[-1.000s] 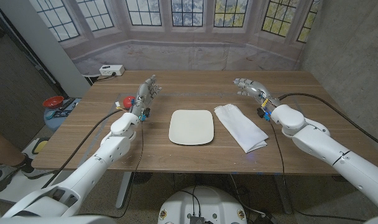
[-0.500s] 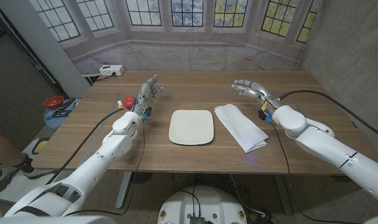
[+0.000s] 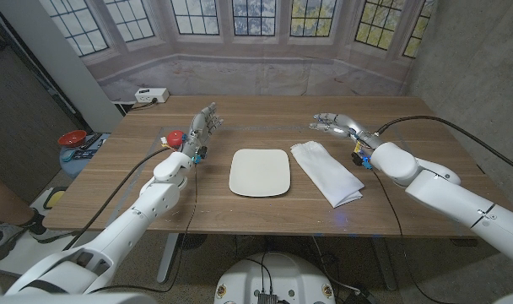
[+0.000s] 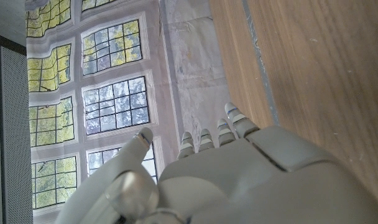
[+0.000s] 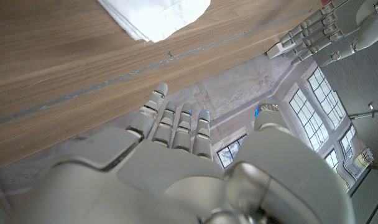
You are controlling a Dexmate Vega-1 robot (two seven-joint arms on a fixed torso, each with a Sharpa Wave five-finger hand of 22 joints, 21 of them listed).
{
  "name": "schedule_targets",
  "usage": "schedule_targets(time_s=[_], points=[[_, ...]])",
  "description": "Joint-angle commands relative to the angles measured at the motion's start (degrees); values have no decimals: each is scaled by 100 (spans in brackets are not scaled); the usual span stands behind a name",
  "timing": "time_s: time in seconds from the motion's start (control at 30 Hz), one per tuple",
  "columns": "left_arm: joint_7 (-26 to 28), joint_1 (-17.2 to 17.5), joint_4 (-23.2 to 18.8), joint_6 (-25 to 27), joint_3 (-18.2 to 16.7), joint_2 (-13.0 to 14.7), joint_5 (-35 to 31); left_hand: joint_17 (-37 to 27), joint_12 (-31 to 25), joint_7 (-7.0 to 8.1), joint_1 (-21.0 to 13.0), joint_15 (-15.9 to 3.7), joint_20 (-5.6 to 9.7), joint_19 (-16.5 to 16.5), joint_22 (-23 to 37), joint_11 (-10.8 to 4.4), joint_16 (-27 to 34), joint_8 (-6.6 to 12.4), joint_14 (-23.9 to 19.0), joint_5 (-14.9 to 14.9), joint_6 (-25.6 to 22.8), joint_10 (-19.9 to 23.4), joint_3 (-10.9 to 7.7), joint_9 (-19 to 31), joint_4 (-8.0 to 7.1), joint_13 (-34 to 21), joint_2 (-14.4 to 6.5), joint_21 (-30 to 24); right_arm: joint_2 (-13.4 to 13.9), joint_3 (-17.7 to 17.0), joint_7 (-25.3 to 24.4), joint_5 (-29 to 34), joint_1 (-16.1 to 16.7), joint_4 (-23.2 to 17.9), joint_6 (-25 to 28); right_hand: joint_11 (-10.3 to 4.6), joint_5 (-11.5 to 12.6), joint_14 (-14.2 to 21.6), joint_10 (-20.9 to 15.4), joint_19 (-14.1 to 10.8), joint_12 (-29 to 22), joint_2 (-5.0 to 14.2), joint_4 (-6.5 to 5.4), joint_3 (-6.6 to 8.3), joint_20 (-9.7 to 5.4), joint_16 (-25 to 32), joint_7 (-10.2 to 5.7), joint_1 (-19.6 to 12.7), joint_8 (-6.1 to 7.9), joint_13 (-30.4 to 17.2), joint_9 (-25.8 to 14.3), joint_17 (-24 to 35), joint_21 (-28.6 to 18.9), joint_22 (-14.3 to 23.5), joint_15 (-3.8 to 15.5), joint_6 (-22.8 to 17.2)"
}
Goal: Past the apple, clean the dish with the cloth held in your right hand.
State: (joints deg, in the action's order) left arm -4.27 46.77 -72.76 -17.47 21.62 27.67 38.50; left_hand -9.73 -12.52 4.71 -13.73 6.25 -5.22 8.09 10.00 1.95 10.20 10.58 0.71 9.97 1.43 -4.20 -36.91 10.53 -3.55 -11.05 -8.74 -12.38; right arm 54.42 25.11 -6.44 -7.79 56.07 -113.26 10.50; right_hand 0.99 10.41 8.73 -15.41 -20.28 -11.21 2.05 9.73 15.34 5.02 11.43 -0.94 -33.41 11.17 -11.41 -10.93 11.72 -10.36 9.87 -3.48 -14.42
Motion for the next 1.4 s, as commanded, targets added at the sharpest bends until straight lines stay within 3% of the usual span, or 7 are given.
schedule_targets(time_s=[0.03, 0.43, 0.8, 1.03, 1.07, 1.2, 1.4], points=[[-7, 15, 4, 4, 0, 27, -13, -17, 9, -16, -7, 7, 2, 53, 24, 8, 25, 25, -32, 31, -36, -23, -15, 8, 16, -16, -5, 26, 303, 173, 385, 452, -141, -244, 333, -41, 57, -71, 70, 51, 23, -40, -25, 4, 26, -11, -10, -52, -26, -1, -1, 1, 1, 3, 2, 64], [-83, -40, 30, 37, 23, 60, -29, -16, 11, -7, -5, 1, 4, 57, 24, -1, 20, 21, -38, 32, -29, -21, -23, 8, 28, -17, -5, 31, 559, 259, 699, 811, -200, -418, 476, -142, 71, -171, 136, 137, 34, -76, -51, -15, 73, -24, -34, -51, -33, 1, 0, 1, 0, 3, 9, 128], [-176, -23, 26, 29, 60, 37, -2, -15, 15, -3, -3, 21, 6, 73, 24, -8, 32, 15, -85, 32, -13, -23, -30, 8, 42, -18, -3, 32, 770, 270, 971, 1019, -187, -574, 618, -130, 86, -285, 261, 125, 62, -105, -62, -26, 182, -39, -115, -66, -37, 4, 0, -5, -28, -3, 47, 185], [-189, 21, 17, -53, 67, 9, -9, -16, 18, 0, -1, 37, 4, 82, 24, -6, 32, 13, -98, 33, -7, -28, -33, 8, 48, -19, -3, 32, 808, 362, 1228, 1158, -281, -641, 774, -149, 98, -420, 416, 209, 87, -126, -74, -35, 196, -59, -187, -77, -78, 6, -2, -11, -10, -7, 20, 365], [-192, 24, 16, -62, 68, 8, -11, -16, 18, 0, -1, 35, 3, 83, 24, -7, 31, 13, -98, 33, -7, -26, -34, 8, 49, -19, -3, 32, 820, 384, 1284, 1179, -305, -630, 752, -145, 101, -471, 466, 231, 87, -135, -82, -41, 201, -62, -272, -73, -97, 6, -1, -11, -10, -8, 19, 461], [-162, 39, 0, -77, 67, 12, -33, -16, 19, 3, -2, 30, 8, 86, 24, -6, 30, 13, -99, 34, -8, -28, -37, 8, 53, -19, -4, 32, 834, 467, 1399, 1317, -364, -637, 768, -194, 109, -631, 655, 291, 108, -170, -83, -52, 208, -81, -370, -88, -129, 14, 3, -21, -11, -9, 9, 723], [-111, 92, -71, -69, 59, 39, -47, -15, 20, 6, -5, 29, 10, 90, 24, -4, 26, 12, -99, 35, -4, -28, -42, 8, 61, -19, -5, 34, 846, 533, 1486, 1474, -382, -645, 793, -269, 118, -751, 829, 345, 125, -214, -76, -62, 206, -92, -389, -107, -129, 27, 12, -34, -6, -11, 13, 887]])
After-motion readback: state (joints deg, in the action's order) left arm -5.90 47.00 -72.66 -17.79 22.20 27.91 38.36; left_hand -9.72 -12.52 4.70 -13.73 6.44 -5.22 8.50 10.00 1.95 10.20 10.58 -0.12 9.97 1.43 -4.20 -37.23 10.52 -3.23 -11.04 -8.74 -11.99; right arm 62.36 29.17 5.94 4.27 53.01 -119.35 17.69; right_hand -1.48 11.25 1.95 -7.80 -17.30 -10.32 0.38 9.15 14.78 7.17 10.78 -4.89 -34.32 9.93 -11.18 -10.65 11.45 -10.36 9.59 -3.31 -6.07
